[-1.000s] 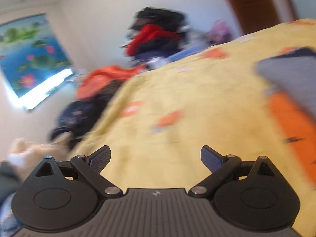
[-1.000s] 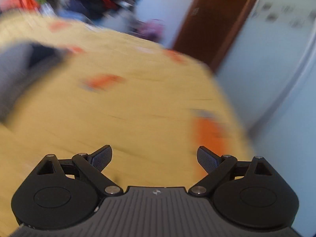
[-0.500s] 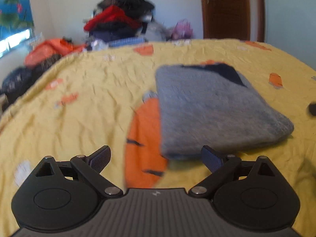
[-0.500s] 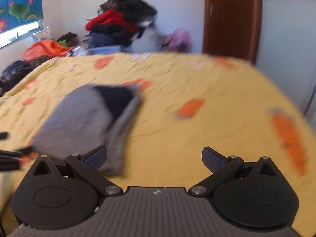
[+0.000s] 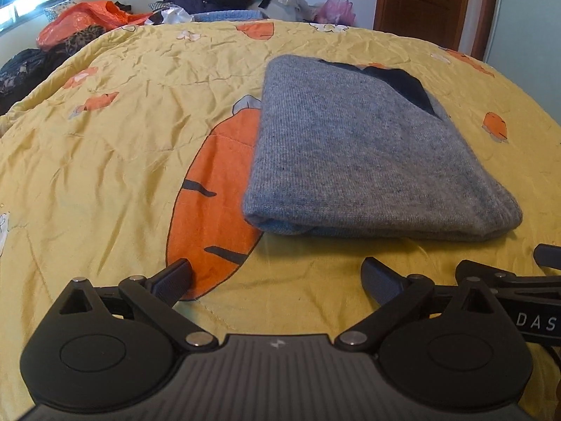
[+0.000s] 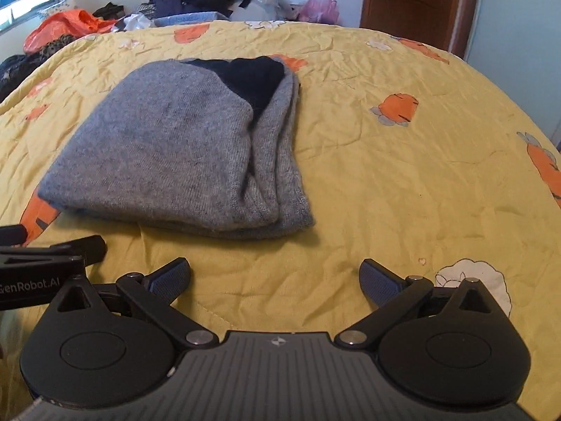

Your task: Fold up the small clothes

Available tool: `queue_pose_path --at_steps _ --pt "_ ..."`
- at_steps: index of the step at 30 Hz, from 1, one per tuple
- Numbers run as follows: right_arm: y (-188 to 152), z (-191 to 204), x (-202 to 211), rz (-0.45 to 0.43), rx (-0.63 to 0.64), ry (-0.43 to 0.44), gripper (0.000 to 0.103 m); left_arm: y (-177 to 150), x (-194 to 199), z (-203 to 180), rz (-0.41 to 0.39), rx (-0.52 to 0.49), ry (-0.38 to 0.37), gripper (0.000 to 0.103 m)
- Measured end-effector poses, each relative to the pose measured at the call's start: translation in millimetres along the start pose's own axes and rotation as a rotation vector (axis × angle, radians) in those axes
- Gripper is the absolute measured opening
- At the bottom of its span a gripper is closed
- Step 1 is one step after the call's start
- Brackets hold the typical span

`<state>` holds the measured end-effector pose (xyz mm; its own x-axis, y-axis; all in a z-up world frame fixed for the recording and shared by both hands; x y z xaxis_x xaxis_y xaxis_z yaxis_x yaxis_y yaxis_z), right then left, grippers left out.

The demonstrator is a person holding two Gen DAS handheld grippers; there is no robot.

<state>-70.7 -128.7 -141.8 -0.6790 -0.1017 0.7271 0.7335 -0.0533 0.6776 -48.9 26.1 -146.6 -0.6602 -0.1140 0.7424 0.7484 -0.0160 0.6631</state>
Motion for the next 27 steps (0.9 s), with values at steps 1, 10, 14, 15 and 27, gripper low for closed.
queue_pose_path --at_steps 1,10,14,15,27 --pt "0.9 -1.8 -0.6 -0.002 -0.015 -0.007 0.103 0.4 -0.4 0.2 0.001 0.006 0.007 0.103" --pt "1.8 -3.5 -4.9 0.064 -0.081 -0.058 0.103 2.6 -1.2 2.9 0.026 0.019 0.022 0.103" --pt "1.3 -3.5 -4.8 0.052 -0.081 -0.062 0.103 3.4 -2.2 3.3 0.036 0.015 0.020 0.103" --pt "1.2 -3.6 -4.7 0.049 -0.080 -0.062 0.103 3.7 -2.4 3.3 0.040 0.013 0.019 0.103" --pt "2.3 -3.5 -5.3 0.053 -0.072 -0.068 0.103 3.6 -3.3 5.5 0.080 0.003 0.018 0.103"
Point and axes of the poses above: each gripper's, at about its wrist camera, not at the fingertips, and x roughly against the way its jaws point, z to its left, y to its top, the point moved 9 cm from there along -x, roughly the way its jaws point, and after that the axes turned 6 degrees about y, right-handed, at the moved point
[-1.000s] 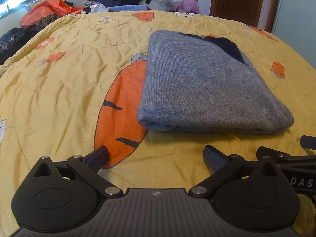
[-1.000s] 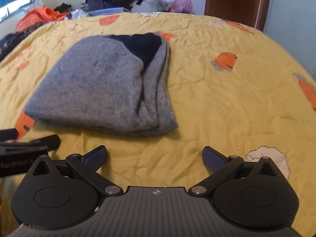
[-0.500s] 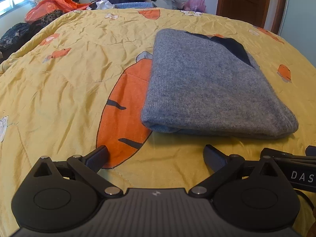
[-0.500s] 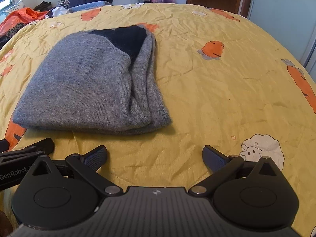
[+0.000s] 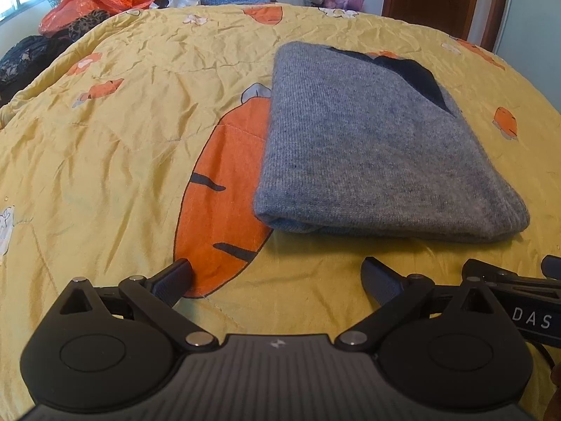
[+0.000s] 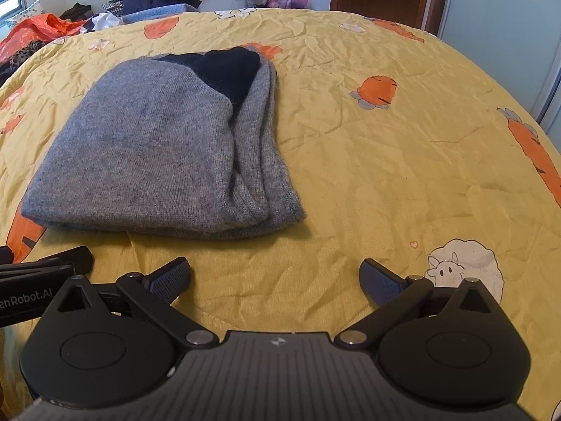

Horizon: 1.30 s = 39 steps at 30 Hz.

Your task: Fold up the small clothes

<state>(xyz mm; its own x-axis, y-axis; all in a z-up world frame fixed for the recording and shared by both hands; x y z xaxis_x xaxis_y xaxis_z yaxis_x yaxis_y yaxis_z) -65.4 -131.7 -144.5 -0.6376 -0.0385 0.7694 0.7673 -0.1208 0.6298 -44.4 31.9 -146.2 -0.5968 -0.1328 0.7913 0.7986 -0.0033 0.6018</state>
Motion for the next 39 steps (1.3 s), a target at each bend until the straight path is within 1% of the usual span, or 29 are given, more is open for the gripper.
queue_pose_path --at_steps 3,6,13,18,39 --pt "1 1 0 0.019 0.007 -0.001 0.103 -1 4 0 0.014 -0.009 0.016 0.103" --pt "2 1 2 0.030 0.002 -0.003 0.102 3 12 0 -0.001 -0.010 0.020 0.103" --pt "10 6 13 0.000 0.027 -0.010 0.102 14 30 0 -0.050 -0.004 0.003 0.103" --pt "12 4 14 0.002 0.004 0.005 0.102 13 29 0 -0.039 -0.004 -0.001 0.103" --pt "11 3 16 -0.002 -0.015 0.015 0.103 10 31 1 -0.035 0.004 -0.002 0.103"
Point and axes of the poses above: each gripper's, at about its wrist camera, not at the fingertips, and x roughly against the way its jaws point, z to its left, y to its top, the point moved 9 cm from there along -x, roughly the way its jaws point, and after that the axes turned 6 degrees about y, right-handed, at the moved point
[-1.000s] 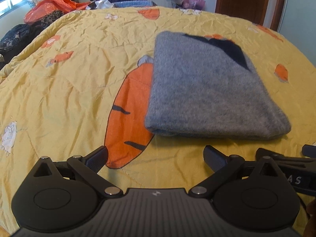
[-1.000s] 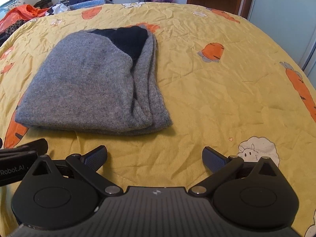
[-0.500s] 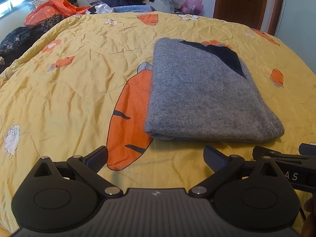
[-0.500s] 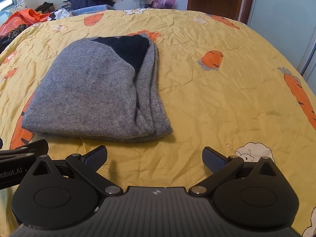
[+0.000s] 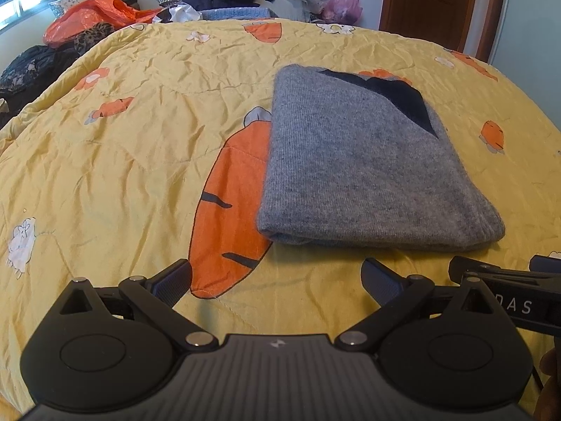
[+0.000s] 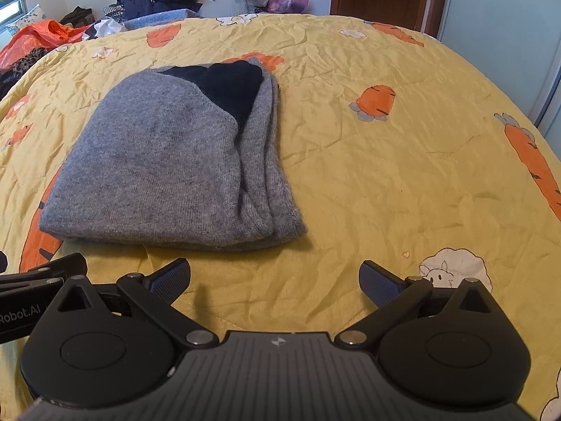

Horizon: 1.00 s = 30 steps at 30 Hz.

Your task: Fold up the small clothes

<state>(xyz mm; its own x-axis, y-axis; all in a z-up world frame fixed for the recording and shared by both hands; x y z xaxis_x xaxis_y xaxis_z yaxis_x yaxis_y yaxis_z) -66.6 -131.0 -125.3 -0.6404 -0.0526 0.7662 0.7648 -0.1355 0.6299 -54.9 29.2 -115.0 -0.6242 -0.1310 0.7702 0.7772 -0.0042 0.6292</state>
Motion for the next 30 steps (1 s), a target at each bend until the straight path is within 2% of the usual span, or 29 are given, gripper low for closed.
queue_pose_path --at_steps 30 --pt "-0.2 0.1 -0.5 0.003 -0.006 0.000 0.102 1.1 -0.6 0.2 0.002 0.008 0.003 0.103"
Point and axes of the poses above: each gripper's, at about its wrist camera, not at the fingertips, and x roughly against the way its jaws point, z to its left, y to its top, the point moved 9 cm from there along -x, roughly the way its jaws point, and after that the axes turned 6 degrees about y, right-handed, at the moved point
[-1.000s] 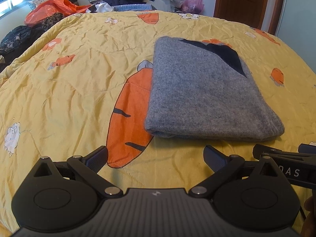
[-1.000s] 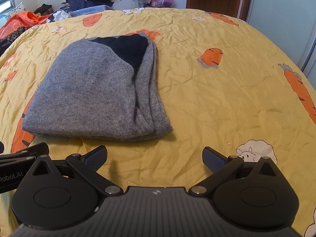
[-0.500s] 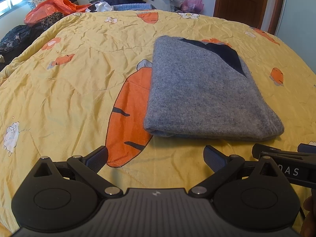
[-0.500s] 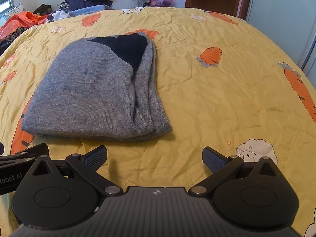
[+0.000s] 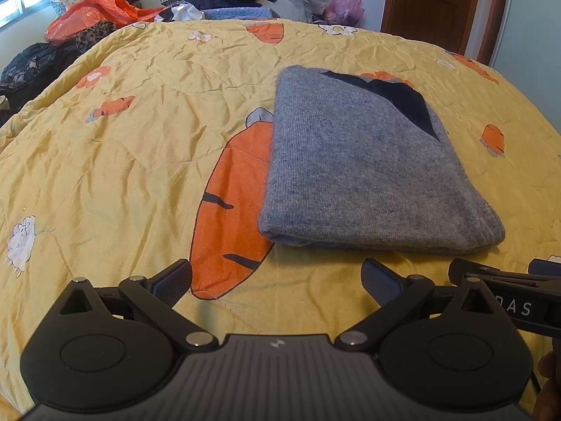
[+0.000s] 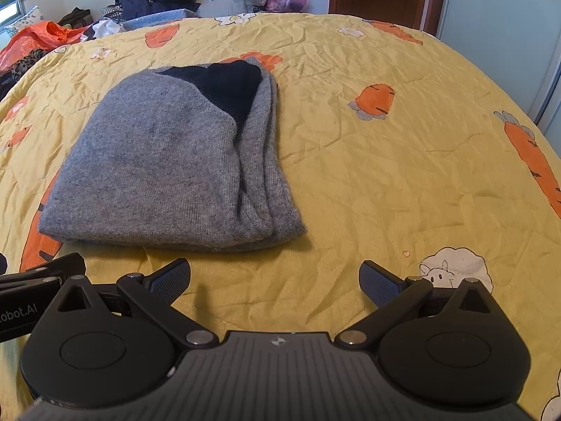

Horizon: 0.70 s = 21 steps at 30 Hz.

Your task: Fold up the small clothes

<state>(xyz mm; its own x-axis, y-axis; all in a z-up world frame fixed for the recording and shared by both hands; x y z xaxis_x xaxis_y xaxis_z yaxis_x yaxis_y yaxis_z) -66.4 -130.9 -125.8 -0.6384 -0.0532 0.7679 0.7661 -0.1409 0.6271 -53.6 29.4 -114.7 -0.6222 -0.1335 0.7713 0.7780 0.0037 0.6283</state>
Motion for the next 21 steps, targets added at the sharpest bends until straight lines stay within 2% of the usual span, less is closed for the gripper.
queue_pose_path --at_steps 21 --pt "-0.2 0.0 -0.3 0.003 -0.007 0.006 0.102 1.2 -0.4 1.6 -0.002 0.005 -0.002 0.103"
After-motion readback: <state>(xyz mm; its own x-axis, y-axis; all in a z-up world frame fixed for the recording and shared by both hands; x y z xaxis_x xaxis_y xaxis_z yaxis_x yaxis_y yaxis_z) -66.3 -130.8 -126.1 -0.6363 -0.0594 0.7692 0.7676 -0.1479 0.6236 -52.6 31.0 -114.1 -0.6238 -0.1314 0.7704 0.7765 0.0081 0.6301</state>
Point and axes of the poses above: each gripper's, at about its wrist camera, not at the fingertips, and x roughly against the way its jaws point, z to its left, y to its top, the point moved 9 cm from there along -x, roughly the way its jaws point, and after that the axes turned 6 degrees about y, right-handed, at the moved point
